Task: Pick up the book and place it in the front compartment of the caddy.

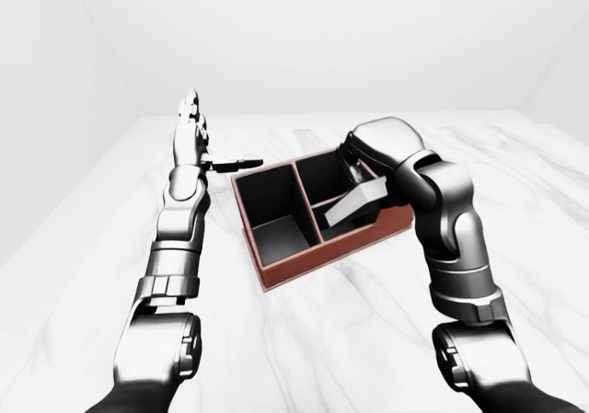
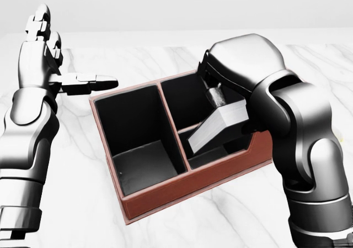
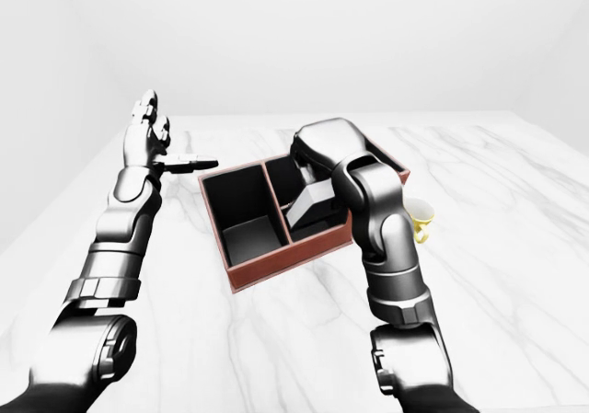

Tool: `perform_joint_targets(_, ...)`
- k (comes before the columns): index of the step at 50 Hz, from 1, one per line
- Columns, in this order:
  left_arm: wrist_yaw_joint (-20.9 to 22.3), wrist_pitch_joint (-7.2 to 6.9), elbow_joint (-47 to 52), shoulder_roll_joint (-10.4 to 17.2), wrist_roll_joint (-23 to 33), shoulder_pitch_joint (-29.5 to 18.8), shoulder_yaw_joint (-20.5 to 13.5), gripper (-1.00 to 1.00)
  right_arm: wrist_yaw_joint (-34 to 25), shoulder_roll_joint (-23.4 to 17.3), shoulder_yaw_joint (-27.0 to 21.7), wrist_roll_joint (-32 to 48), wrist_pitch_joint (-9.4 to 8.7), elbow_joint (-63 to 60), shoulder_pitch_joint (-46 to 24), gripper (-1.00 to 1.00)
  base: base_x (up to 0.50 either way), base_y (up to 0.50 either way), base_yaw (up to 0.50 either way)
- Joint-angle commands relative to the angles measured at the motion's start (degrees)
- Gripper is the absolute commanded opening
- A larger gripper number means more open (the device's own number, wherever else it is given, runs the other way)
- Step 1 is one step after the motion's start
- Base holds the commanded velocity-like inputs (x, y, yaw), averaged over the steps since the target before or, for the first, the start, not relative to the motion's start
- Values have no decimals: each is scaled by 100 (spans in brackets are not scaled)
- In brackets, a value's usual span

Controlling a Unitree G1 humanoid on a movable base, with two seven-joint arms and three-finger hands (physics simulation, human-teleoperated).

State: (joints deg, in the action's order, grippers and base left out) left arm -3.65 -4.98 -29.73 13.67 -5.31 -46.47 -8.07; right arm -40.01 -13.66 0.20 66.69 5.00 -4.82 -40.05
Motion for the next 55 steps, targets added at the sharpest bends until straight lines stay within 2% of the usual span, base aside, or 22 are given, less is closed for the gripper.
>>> perform_joint_targets(1, 14, 29, -337, 46, -49, -77, -15, 100, 1, 62, 78, 319, 0, 697, -695, -100, 0, 0, 0)
perform_joint_targets(24, -6, 112, -462, 82, -79, -106, -25, 100, 20, 152, 215, 1127, 0, 2095, -1509, -100, 0, 0, 0)
perform_joint_targets(33, 3, 175, -569, 77, -75, -160, -15, 100, 725, 245, 266, 1146, 0, 2530, -1804, -100, 0, 0, 0)
perform_joint_targets(40, 5, 257, -714, 80, -86, -203, -22, 100, 884, 265, 265, 1091, 0, 2647, -1930, -100, 0, 0, 0)
perform_joint_targets(45, 6, 251, -691, 72, -84, -198, -11, 100, 918, 258, 260, 1024, 0, 2657, -2015, -100, 0, 0, 0)
perform_joint_targets(55, 12, 328, -815, 61, -80, -221, -7, 100, 1462, 245, 302, 1101, 0, 3207, -2287, -100, 0, 0, 0)
